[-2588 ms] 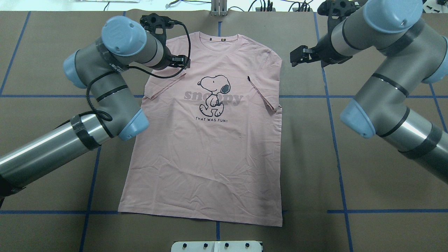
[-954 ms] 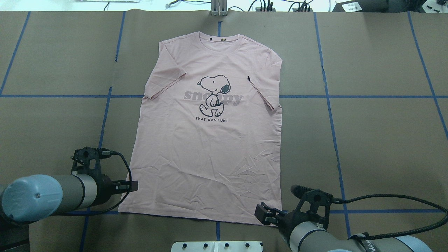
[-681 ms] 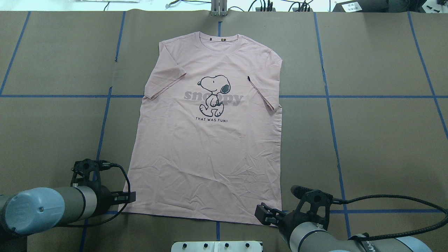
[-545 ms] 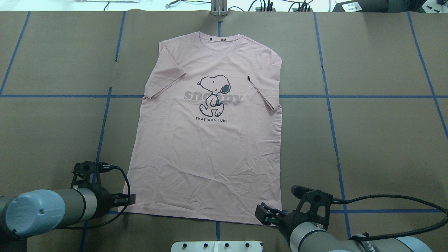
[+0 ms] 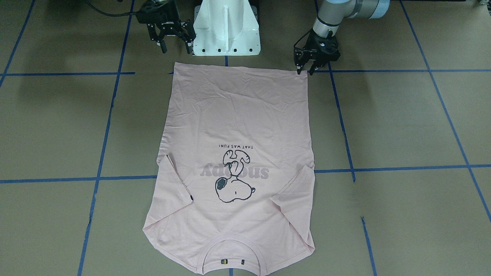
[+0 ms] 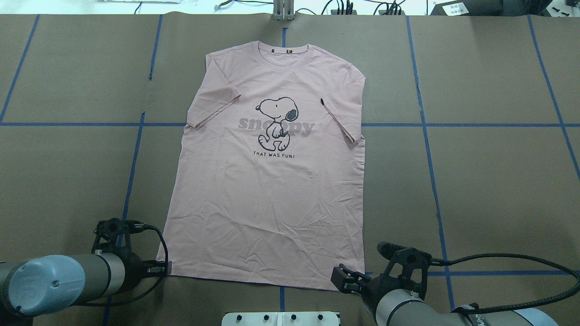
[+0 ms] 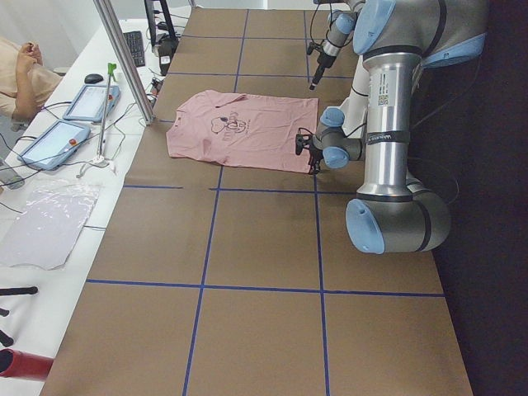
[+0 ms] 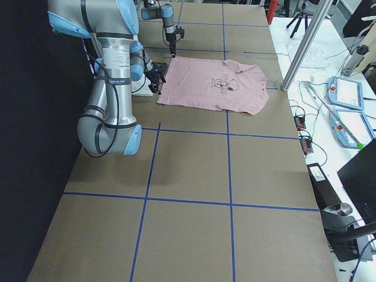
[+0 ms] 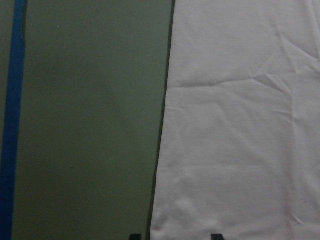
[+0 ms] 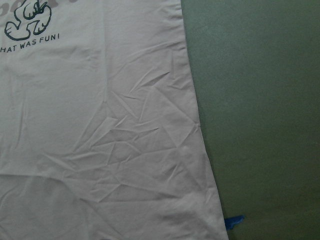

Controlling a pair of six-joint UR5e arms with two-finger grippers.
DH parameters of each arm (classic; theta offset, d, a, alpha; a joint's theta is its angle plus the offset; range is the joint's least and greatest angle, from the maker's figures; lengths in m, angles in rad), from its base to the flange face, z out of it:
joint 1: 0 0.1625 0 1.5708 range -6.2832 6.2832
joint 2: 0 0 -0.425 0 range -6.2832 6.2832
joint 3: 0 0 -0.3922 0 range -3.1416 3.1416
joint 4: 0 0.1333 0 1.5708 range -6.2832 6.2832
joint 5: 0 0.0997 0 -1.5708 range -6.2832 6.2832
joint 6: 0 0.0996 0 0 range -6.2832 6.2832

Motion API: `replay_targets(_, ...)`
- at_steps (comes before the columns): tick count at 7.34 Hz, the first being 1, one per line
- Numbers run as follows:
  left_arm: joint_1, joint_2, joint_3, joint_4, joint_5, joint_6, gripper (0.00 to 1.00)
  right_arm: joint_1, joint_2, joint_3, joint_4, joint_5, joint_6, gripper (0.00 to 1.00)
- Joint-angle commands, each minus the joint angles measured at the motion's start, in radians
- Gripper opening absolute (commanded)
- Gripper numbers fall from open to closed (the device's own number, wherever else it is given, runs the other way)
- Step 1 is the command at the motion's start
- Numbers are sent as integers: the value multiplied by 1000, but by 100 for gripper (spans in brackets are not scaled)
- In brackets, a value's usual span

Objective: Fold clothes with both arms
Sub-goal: 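Grasp the hem corners with both grippers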

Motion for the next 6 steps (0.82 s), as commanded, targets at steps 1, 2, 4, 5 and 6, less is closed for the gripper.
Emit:
replay_targets(1, 3, 2, 0, 1, 0, 0, 51, -1, 0, -1, 0, -2, 0, 96)
replay_targets(2, 6, 2, 5, 1, 0, 2, 46, -1, 0, -1, 0, 0, 0, 96)
replay_targets(4, 11, 0, 8, 1, -5, 3, 37, -2, -3, -1, 0, -2, 0, 96)
replay_targets(5, 12, 0, 6, 1, -6, 3, 37, -1, -3, -1, 0, -2, 0, 96)
replay_targets(6, 18, 0, 8, 1, -6, 3, 37, -1, -4, -1, 0, -2, 0, 96)
